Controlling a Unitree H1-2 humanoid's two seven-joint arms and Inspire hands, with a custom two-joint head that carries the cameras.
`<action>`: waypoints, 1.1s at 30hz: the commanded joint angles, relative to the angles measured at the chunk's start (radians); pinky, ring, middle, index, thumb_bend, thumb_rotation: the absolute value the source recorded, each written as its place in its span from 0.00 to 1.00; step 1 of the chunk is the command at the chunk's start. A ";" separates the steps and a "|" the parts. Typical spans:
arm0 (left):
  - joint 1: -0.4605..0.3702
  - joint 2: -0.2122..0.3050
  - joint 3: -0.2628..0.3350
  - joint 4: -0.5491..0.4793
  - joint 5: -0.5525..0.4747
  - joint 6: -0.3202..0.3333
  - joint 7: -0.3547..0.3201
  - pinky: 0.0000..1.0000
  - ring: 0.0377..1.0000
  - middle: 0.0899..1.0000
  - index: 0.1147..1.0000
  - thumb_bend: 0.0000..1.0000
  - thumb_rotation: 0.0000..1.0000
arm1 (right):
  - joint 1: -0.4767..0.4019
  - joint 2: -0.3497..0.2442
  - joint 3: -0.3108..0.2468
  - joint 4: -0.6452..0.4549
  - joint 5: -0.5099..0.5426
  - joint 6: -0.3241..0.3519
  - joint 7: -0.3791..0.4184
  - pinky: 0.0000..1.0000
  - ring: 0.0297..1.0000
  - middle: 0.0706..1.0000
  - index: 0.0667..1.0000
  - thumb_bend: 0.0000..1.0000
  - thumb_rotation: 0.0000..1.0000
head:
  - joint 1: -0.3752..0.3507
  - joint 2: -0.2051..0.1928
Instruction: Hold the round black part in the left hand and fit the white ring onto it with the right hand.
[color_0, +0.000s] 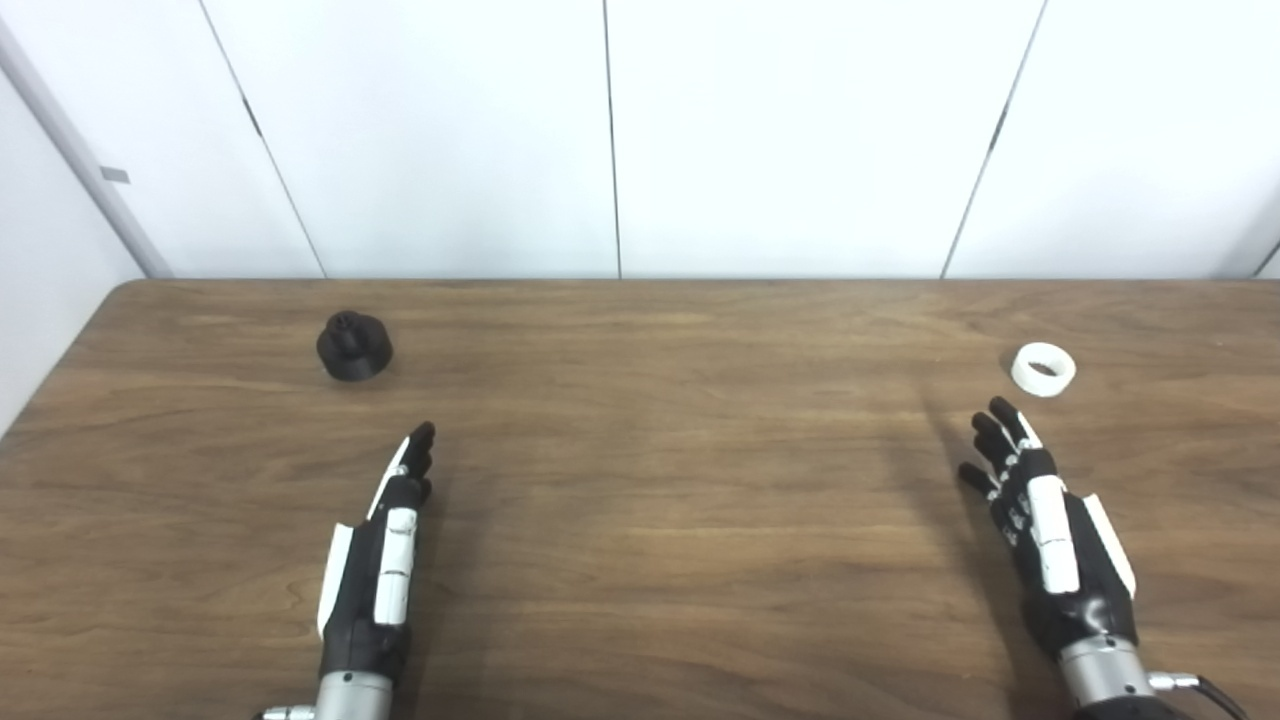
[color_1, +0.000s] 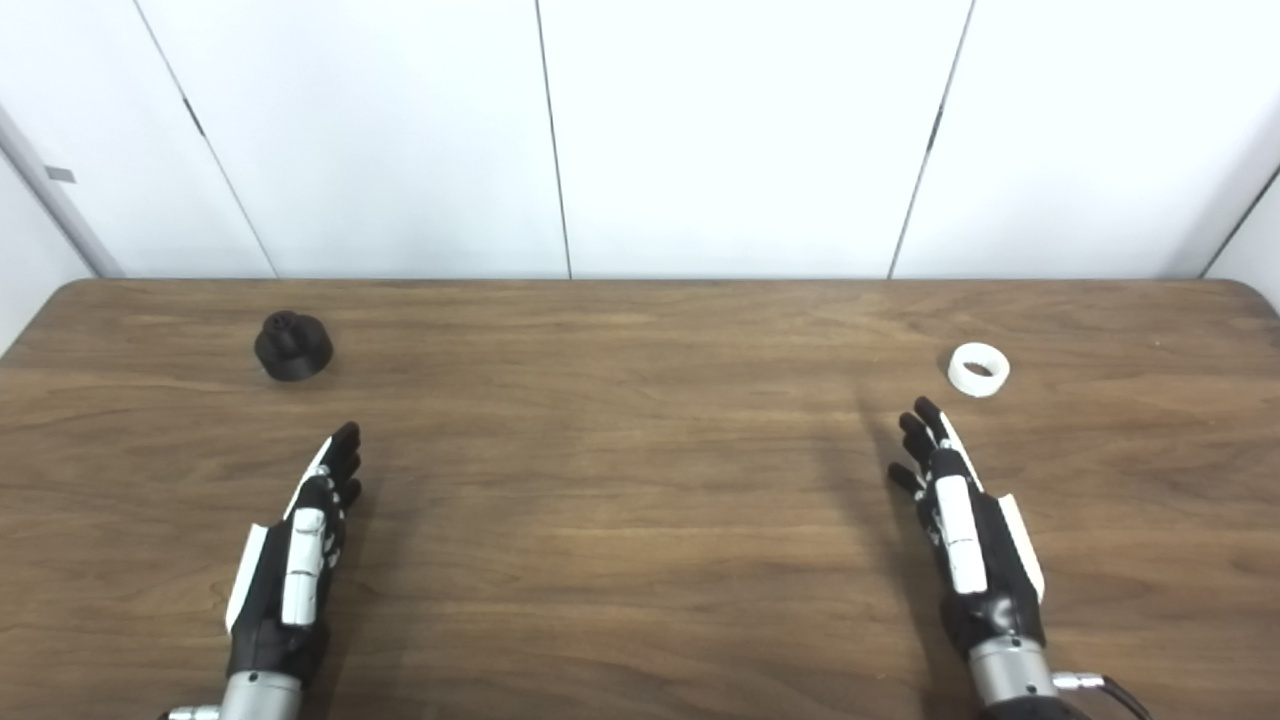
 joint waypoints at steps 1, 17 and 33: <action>0.030 -0.002 -0.011 0.006 0.006 -0.041 0.003 1.00 1.00 0.99 0.96 0.55 1.00 | -0.005 -0.013 -0.003 0.007 -0.001 0.000 -0.002 1.00 0.97 0.94 0.95 0.46 1.00 | 0.001 0.001; 0.037 -0.013 -0.027 0.002 0.025 -0.044 0.011 1.00 1.00 0.98 0.95 0.54 1.00 | 0.001 -0.025 -0.003 0.017 0.009 -0.011 0.011 1.00 0.98 0.94 0.96 0.45 1.00 | 0.089 -0.029; 0.025 -0.042 -0.071 0.053 0.097 -0.082 0.052 1.00 1.00 0.98 0.95 0.51 1.00 | -0.015 -0.063 -0.004 0.122 0.071 -0.079 0.065 1.00 1.00 0.99 1.00 0.46 1.00 | 0.233 -0.101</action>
